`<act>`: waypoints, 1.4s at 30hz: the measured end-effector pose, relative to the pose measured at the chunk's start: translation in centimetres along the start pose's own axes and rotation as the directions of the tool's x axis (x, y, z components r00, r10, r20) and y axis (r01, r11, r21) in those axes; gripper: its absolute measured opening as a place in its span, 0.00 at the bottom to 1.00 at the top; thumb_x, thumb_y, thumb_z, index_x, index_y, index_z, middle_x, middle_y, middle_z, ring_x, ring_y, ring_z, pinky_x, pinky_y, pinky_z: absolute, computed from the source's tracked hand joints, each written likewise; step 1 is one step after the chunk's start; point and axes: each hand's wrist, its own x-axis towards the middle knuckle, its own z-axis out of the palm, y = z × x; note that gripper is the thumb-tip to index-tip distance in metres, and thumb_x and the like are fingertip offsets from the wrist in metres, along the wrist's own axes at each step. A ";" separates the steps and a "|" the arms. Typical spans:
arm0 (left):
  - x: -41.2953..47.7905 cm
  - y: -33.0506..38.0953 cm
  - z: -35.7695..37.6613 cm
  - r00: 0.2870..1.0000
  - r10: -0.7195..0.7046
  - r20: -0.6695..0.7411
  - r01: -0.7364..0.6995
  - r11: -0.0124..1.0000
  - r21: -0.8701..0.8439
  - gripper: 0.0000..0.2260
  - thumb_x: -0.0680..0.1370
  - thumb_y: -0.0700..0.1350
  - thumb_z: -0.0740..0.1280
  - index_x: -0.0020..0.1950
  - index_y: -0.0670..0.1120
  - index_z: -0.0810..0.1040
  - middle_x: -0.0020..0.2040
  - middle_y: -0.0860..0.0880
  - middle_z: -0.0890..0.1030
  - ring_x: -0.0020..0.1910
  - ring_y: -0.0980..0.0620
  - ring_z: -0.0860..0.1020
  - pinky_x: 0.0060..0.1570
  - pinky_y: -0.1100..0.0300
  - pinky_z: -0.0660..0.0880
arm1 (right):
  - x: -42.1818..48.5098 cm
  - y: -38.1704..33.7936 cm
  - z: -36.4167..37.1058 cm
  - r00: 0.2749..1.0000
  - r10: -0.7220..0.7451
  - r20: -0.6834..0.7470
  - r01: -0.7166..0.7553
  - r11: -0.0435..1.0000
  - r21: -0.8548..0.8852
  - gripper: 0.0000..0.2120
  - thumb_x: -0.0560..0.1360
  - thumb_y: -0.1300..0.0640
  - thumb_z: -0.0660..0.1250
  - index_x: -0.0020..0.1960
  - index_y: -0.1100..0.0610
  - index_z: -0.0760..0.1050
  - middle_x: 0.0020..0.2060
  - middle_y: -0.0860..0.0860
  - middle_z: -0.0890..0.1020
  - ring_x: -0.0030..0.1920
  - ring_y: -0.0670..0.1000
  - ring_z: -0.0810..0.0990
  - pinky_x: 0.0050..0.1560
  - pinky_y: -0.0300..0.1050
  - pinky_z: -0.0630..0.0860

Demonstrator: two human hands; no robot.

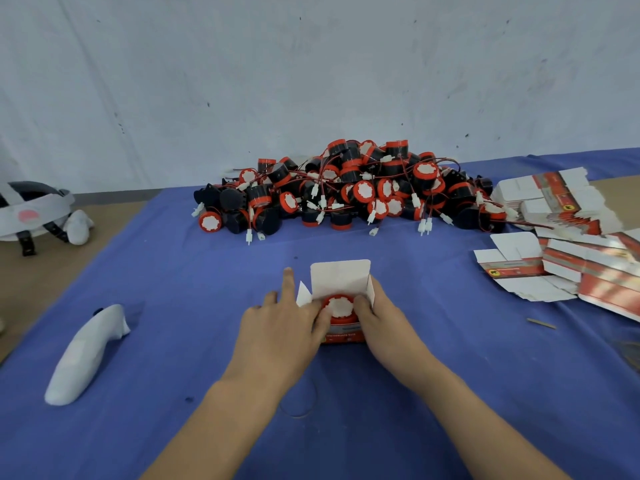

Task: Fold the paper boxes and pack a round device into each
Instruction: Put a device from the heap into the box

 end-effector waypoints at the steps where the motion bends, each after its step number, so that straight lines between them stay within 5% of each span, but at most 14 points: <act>1: -0.4 0.2 -0.1 0.999 0.006 0.036 -0.008 0.999 0.050 0.17 0.85 0.55 0.51 0.74 0.62 0.64 0.79 0.39 0.56 0.53 0.45 0.78 0.32 0.58 0.62 | -0.1 -0.1 0.1 1.000 -0.003 0.000 0.003 1.000 -0.016 0.18 0.84 0.53 0.51 0.61 0.30 0.68 0.50 0.38 0.82 0.54 0.49 0.80 0.60 0.55 0.77; 3: -1.0 0.5 -0.1 0.999 0.037 0.034 -0.040 0.993 0.107 0.27 0.82 0.43 0.61 0.77 0.60 0.55 0.62 0.39 0.72 0.41 0.47 0.77 0.27 0.58 0.56 | -0.2 -0.4 0.3 1.000 -0.007 -0.002 0.007 0.999 -0.050 0.17 0.84 0.53 0.50 0.60 0.32 0.69 0.49 0.36 0.81 0.54 0.47 0.79 0.63 0.55 0.74; 5: -1.5 0.7 -0.5 0.999 0.004 0.032 -0.008 0.993 0.119 0.33 0.78 0.37 0.63 0.76 0.59 0.53 0.38 0.49 0.68 0.28 0.51 0.65 0.25 0.59 0.53 | -0.4 -0.5 0.4 1.000 -0.012 -0.005 0.011 0.997 -0.072 0.16 0.85 0.54 0.50 0.60 0.36 0.70 0.49 0.37 0.81 0.54 0.46 0.78 0.66 0.55 0.71; 6: -1.6 0.8 -0.5 0.999 -0.018 0.037 0.014 0.992 0.124 0.31 0.79 0.38 0.63 0.75 0.59 0.54 0.35 0.51 0.63 0.26 0.51 0.61 0.25 0.59 0.53 | -0.4 -0.6 0.5 1.000 -0.010 -0.007 0.009 0.997 -0.076 0.15 0.85 0.55 0.50 0.60 0.38 0.70 0.50 0.38 0.81 0.54 0.45 0.78 0.66 0.55 0.71; 11: -1.2 0.8 0.6 0.997 -0.036 -0.063 0.040 0.998 0.056 0.10 0.85 0.50 0.55 0.66 0.55 0.63 0.34 0.53 0.64 0.26 0.50 0.63 0.26 0.58 0.52 | -0.6 -0.7 0.6 1.000 -0.001 -0.025 -0.001 0.996 -0.084 0.14 0.85 0.54 0.51 0.60 0.39 0.71 0.47 0.39 0.81 0.51 0.46 0.78 0.65 0.57 0.72; 17: -1.2 0.4 0.7 0.981 -0.078 -0.178 0.047 0.985 -0.168 0.16 0.83 0.56 0.43 0.68 0.58 0.61 0.57 0.53 0.69 0.38 0.51 0.75 0.27 0.58 0.58 | -0.9 -0.4 0.3 0.999 -0.015 -0.047 0.013 0.999 -0.034 0.10 0.85 0.49 0.55 0.62 0.37 0.69 0.49 0.37 0.83 0.52 0.42 0.81 0.56 0.51 0.79; 19: -1.2 0.0 0.1 0.969 -0.120 -0.218 0.006 0.887 -0.461 0.14 0.81 0.57 0.43 0.66 0.62 0.58 0.61 0.58 0.71 0.40 0.53 0.79 0.31 0.56 0.68 | -0.8 -0.3 0.2 0.998 -0.017 -0.062 0.015 0.999 -0.047 0.13 0.84 0.47 0.57 0.68 0.39 0.66 0.49 0.36 0.82 0.51 0.39 0.81 0.53 0.45 0.80; 21: -0.8 -0.6 0.1 0.960 -0.217 -0.179 0.005 0.650 -0.760 0.10 0.83 0.54 0.47 0.62 0.63 0.60 0.56 0.62 0.77 0.45 0.53 0.81 0.43 0.50 0.75 | -0.9 -0.3 0.1 0.999 -0.010 -0.047 0.009 1.000 -0.021 0.18 0.82 0.42 0.59 0.71 0.38 0.63 0.51 0.36 0.82 0.53 0.38 0.80 0.53 0.40 0.79; 24: -0.2 -1.0 0.6 0.964 -0.265 -0.041 0.057 0.351 -0.935 0.08 0.85 0.49 0.52 0.61 0.58 0.68 0.55 0.61 0.80 0.53 0.55 0.80 0.54 0.47 0.77 | -1.0 -0.8 -0.3 0.997 0.017 0.078 -0.026 0.993 0.118 0.21 0.81 0.32 0.50 0.68 0.36 0.70 0.57 0.35 0.82 0.59 0.36 0.79 0.57 0.34 0.75; 26: 0.1 -1.1 0.8 0.969 -0.246 0.039 0.093 0.212 -0.973 0.08 0.85 0.49 0.56 0.62 0.54 0.72 0.56 0.58 0.80 0.55 0.55 0.79 0.57 0.48 0.77 | -1.0 -1.1 -0.8 0.991 0.045 0.124 -0.069 0.979 0.193 0.27 0.84 0.36 0.44 0.62 0.43 0.79 0.54 0.37 0.84 0.56 0.34 0.80 0.51 0.24 0.73; 30: 0.9 -1.3 1.5 0.977 -0.176 0.120 0.140 0.106 -0.984 0.06 0.84 0.52 0.59 0.60 0.57 0.73 0.58 0.55 0.80 0.58 0.58 0.77 0.58 0.54 0.77 | -0.5 -0.9 -1.2 0.993 0.085 0.087 -0.098 0.983 0.156 0.21 0.87 0.50 0.48 0.57 0.52 0.80 0.50 0.43 0.86 0.52 0.38 0.82 0.44 0.24 0.73; 32: 1.2 -1.5 1.9 0.974 -0.144 0.176 0.185 0.046 -0.982 0.06 0.83 0.55 0.61 0.58 0.58 0.74 0.58 0.55 0.80 0.60 0.56 0.78 0.62 0.50 0.76 | -0.2 -0.7 -1.1 0.995 0.076 0.060 -0.085 0.981 0.176 0.15 0.87 0.52 0.51 0.59 0.47 0.77 0.51 0.40 0.84 0.51 0.34 0.81 0.45 0.25 0.73; 37: 1.4 -2.4 2.8 0.959 -0.057 0.278 0.271 -0.116 -0.956 0.17 0.77 0.59 0.67 0.61 0.52 0.78 0.58 0.51 0.83 0.61 0.51 0.79 0.64 0.48 0.75 | 0.3 -0.6 -1.4 0.991 0.109 0.078 -0.123 0.971 0.204 0.14 0.86 0.48 0.51 0.60 0.41 0.75 0.50 0.34 0.83 0.48 0.28 0.79 0.41 0.21 0.71; 42: 2.1 -2.1 2.7 0.960 -0.071 0.272 0.257 -0.166 -0.952 0.08 0.82 0.48 0.64 0.56 0.48 0.80 0.54 0.47 0.85 0.55 0.49 0.83 0.59 0.50 0.78 | 0.1 -0.8 -1.4 0.984 0.121 0.132 -0.145 0.971 0.188 0.18 0.86 0.44 0.50 0.64 0.44 0.77 0.52 0.34 0.84 0.53 0.32 0.80 0.44 0.21 0.71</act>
